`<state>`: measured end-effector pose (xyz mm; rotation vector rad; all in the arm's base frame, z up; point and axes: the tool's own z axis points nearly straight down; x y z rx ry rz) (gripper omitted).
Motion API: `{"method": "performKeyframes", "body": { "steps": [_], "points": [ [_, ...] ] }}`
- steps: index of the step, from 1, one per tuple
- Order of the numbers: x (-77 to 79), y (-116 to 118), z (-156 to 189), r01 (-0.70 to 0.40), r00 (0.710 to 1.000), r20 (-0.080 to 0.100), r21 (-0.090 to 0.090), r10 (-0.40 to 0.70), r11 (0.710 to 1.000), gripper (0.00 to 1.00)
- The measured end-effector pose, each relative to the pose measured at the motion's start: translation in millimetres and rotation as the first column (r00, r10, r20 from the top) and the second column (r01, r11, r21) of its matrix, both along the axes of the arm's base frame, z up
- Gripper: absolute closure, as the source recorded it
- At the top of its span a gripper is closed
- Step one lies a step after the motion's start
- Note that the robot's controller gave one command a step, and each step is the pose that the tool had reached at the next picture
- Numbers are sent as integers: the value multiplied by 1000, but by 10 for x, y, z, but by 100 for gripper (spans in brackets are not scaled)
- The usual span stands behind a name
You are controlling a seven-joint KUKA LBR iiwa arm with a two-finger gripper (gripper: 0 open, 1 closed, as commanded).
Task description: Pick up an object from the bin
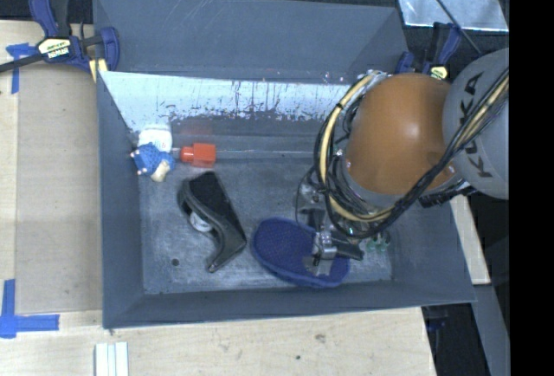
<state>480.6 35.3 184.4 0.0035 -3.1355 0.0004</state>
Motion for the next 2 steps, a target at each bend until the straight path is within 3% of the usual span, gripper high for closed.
{"method": "performKeyframes", "body": {
  "steps": [1, 2],
  "points": [
    [248, -708, -1036, -220, 975, 3, 0, 220, 975, 0],
    [231, -1608, -1047, -149, 989, 10, -4, 150, 989, 0]
  ]
}}
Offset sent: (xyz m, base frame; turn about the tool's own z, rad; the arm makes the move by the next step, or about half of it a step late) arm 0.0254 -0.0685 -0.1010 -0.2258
